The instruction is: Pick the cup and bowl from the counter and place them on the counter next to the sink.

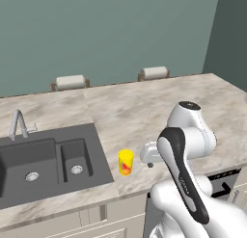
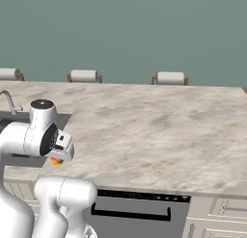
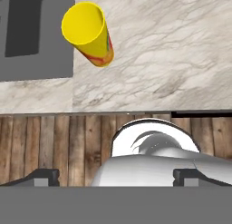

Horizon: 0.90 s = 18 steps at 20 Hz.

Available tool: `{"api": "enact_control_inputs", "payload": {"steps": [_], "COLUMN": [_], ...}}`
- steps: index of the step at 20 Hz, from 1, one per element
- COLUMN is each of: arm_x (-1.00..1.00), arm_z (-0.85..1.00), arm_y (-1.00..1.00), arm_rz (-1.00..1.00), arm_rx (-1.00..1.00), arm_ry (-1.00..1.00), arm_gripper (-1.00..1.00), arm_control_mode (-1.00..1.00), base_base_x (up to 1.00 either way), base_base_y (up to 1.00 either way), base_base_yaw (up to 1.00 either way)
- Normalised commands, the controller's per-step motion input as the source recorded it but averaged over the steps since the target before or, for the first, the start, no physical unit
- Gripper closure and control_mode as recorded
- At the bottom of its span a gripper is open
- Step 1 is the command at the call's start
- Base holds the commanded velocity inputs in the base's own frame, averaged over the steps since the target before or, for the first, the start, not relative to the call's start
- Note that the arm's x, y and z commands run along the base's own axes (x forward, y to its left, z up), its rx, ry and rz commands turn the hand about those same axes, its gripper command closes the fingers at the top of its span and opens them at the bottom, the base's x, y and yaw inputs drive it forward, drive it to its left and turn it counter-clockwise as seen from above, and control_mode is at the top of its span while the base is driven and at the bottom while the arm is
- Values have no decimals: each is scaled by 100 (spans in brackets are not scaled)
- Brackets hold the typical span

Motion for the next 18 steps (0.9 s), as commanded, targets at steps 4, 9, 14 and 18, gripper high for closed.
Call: {"api": "enact_control_inputs", "payload": {"steps": [4, 9, 14, 18], "arm_x": [0, 0, 0, 0], "arm_z": [0, 0, 0, 0], "arm_y": [0, 0, 0, 0], "arm_rz": [0, 0, 0, 0], "arm_rx": [0, 0, 0, 0], "arm_ry": [0, 0, 0, 0], "arm_gripper": [-100, -100, -100, -100], "arm_control_mode": [100, 100, 100, 100], "base_base_x": [-67, -100, -12, 11], "base_base_y": [3, 0, 0, 0], "base_base_yaw": [6, 7, 2, 26]}}
